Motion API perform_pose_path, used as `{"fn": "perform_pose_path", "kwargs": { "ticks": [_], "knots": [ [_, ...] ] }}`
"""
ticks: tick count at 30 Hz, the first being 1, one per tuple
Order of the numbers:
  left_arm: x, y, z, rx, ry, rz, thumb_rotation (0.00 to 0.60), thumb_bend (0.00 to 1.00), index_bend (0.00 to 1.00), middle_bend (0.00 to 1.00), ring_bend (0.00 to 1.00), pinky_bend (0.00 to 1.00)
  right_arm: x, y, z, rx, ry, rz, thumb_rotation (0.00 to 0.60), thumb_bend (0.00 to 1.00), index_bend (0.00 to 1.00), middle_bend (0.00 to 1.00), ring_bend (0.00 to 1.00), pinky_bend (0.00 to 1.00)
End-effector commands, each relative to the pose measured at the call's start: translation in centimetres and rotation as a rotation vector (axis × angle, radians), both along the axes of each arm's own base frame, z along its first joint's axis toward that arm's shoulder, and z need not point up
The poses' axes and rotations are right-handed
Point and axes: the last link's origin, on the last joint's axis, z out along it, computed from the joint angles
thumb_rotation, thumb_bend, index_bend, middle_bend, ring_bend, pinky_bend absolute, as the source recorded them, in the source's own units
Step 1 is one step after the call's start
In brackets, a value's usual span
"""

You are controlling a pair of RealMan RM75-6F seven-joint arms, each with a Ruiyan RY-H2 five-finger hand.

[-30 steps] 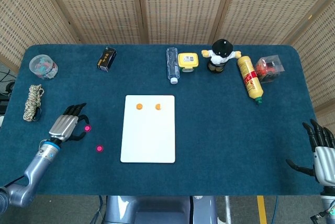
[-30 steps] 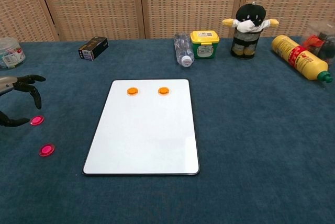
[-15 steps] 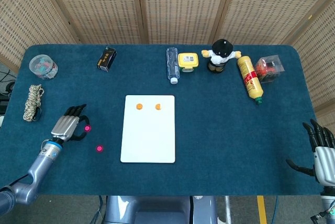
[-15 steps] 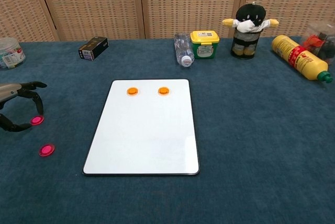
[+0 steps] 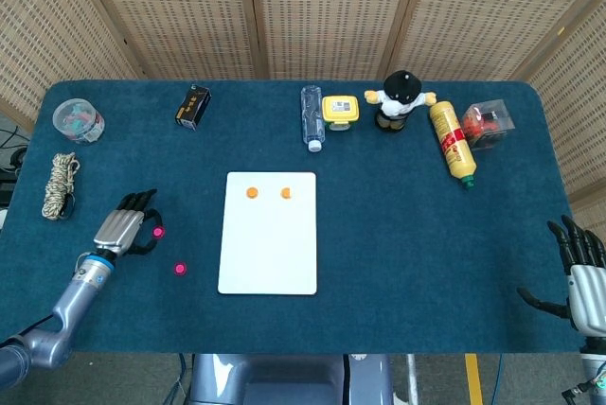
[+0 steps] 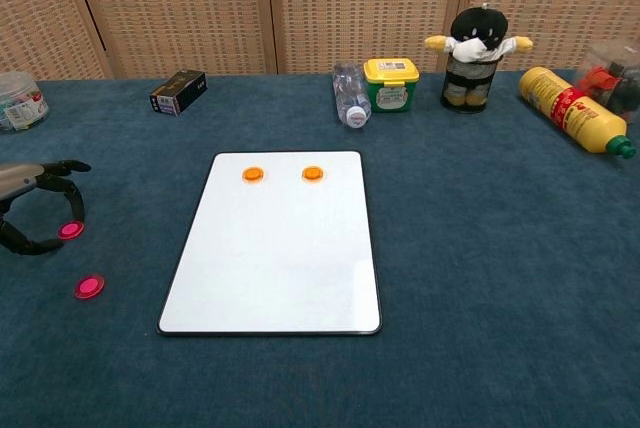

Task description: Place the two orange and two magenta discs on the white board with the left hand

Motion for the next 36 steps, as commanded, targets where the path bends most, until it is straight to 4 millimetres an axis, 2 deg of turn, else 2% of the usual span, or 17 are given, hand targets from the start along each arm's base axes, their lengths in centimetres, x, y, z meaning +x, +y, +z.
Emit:
{"fn": "perform_pose_path", "kwargs": {
  "ticks": [1,3,6,18,23,26,30,36],
  "knots": [
    [0.0,0.0,-0.1,-0.003,-0.001,0.0,0.6,0.35,0.45,0.0,0.0,0.0,0.0,0.0,0.0,0.0,-0.001,0.0,0.6,0.0,0.0,0.0,0.0,0.0],
    [0.0,0.0,-0.1,-0.003,-0.001,0.001,0.6,0.35,0.54,0.0,0.0,0.0,0.0,0.0,0.0,0.0,-0.003,-0.001,0.6,0.0,0.0,0.0,0.0,0.0],
    [-0.1,0.1,-0.1,0.004,0.0,0.007,0.6,0.36,0.6,0.0,0.0,0.0,0.0,0.0,0.0,0.0,-0.005,-0.001,0.6,0.0,0.0,0.0,0.0,0.0],
    [0.1,0.3,0.3,0.026,-0.021,0.008,0.6,0.36,0.62,0.0,0.0,0.0,0.0,0.0,0.0,0.001,-0.009,-0.004,0.6,0.0,0.0,0.0,0.0,0.0],
    [0.9,0.7,0.6,0.045,-0.05,0.003,0.6,0.35,0.62,0.0,0.0,0.0,0.0,0.0,0.0,0.002,-0.012,-0.005,0.6,0.01,0.0,0.0,0.0,0.0],
    [2.0,1.3,0.5,0.055,-0.092,0.0,0.6,0.35,0.62,0.0,0.0,0.0,0.0,0.0,0.0,0.003,-0.013,-0.005,0.6,0.01,0.0,0.0,0.0,0.0],
    [4.6,2.6,-0.4,0.042,-0.117,-0.045,0.6,0.35,0.62,0.0,0.0,0.0,0.0,-0.1,0.0,0.005,-0.014,-0.005,0.6,0.01,0.0,0.0,0.0,0.0],
    [9.6,5.0,-3.2,-0.022,-0.141,-0.098,0.6,0.35,0.62,0.0,0.0,0.0,0.0,-0.1,0.0,0.006,-0.019,-0.007,0.6,0.02,0.0,0.0,0.0,0.0]
  ]
}}
